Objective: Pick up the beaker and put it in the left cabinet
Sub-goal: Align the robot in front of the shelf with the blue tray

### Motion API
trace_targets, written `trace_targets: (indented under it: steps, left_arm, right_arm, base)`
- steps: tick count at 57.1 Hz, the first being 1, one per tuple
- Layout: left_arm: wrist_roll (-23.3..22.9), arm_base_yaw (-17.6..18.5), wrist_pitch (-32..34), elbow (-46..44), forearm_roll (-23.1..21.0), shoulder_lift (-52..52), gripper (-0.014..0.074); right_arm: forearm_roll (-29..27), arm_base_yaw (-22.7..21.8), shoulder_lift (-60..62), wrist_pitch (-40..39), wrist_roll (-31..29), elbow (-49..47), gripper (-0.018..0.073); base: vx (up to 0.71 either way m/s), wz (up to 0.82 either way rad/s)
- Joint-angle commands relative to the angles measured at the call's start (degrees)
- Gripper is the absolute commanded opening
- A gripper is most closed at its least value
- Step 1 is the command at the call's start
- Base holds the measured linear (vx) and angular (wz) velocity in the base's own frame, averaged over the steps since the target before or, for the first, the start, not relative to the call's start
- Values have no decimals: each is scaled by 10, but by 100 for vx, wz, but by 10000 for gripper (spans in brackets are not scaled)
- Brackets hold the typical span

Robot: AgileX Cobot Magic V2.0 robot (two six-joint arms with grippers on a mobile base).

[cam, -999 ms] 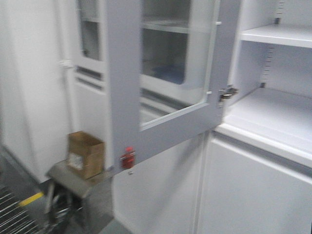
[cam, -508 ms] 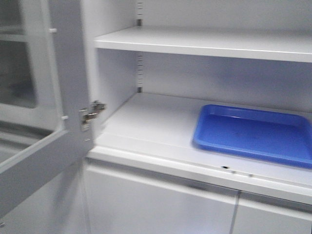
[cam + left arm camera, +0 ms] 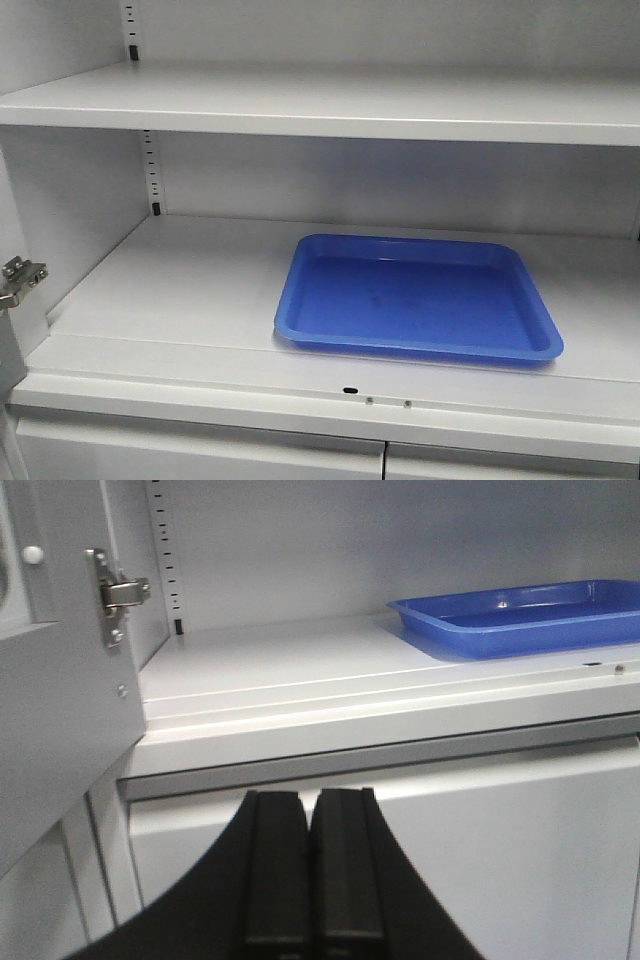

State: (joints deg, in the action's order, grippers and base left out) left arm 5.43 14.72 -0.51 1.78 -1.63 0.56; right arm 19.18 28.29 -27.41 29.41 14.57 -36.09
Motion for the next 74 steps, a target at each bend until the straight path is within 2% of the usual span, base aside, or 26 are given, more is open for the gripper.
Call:
trace_targets:
  steps: [1,43,74]
  left_arm:
    - [-2,2,48,9,-5,10,1]
    - [-2,2,48,9,-5,10,1]
    - [-2,2,48,9,-5,10,1]
  right_arm:
    - [12,-2,-2,-45,1,-18,-4]
    - [12,-2,-2,-45,1,-18,-4]
    - [12,-2,-2,-45,1,-18,-4]
  base:
    - [18,-17]
    - [16,-15]
    - [3,-4]
